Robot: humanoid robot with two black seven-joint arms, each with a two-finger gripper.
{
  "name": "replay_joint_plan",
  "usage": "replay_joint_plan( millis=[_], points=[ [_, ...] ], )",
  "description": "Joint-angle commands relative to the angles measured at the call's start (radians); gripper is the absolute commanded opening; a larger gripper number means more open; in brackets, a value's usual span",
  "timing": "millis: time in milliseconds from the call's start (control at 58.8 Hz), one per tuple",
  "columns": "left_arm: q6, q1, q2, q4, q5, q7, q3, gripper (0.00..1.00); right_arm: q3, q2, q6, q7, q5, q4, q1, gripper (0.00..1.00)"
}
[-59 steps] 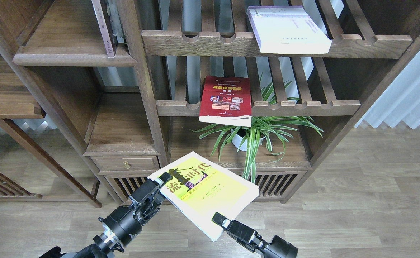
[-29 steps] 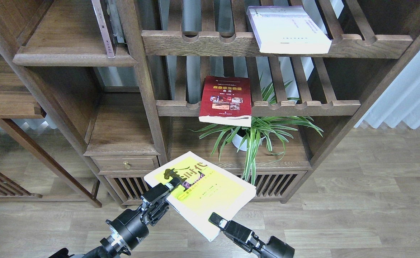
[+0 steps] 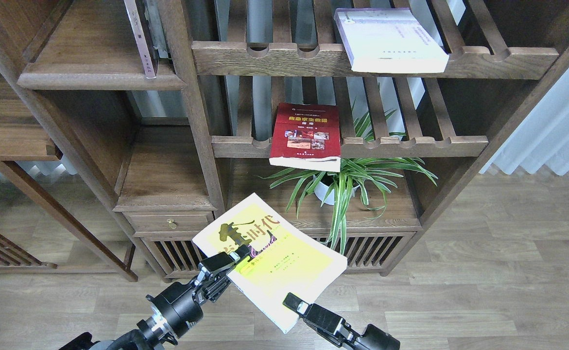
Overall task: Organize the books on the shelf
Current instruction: 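Grasp the yellow book's edge with the left gripper, then carry the yellow book with the left gripper away from the right gripper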
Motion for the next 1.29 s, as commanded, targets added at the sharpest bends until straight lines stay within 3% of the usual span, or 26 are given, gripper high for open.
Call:
replay_joint_plan(
  millis=[0, 204, 459, 663, 680, 816, 1275],
  points=[
    [0.000, 0.001, 0.006, -0.016, 0.008, 0.004, -0.006, 0.06, 0.008, 0.000, -0.001, 0.001, -0.001, -0.015, 0.002, 0.22],
    [0.000, 0.015, 0.023, -0.022, 0.069, 0.004, -0.035, 0.05, 0.023, -0.018, -0.001, 0.002, 0.004, -0.049, 0.003, 0.58],
    [0.000, 0.035, 0.048, -0.029, 0.146, 0.004, -0.078, 0.05, 0.081, -0.040, -0.001, 0.013, 0.014, -0.124, 0.012, 0.82],
    [0.000, 0.113, 0.048, -0.031, 0.260, 0.002, -0.138, 0.05, 0.132, -0.035, -0.001, 0.015, 0.079, -0.201, 0.019, 0.89],
    [0.000, 0.142, 0.045, -0.045, 0.291, 0.001, -0.161, 0.05, 0.149, -0.035, -0.001, 0.015, 0.105, -0.254, 0.038, 0.94],
    [0.000, 0.196, 0.039, -0.097, 0.350, -0.001, -0.203, 0.05, 0.187, -0.026, -0.001, 0.016, 0.171, -0.374, 0.080, 0.98],
    [0.000, 0.394, 0.029, -0.157, 0.569, 0.002, -0.396, 0.05, 0.282, 0.009, -0.001, 0.027, 0.275, -0.440, 0.101, 0.98]
  ],
)
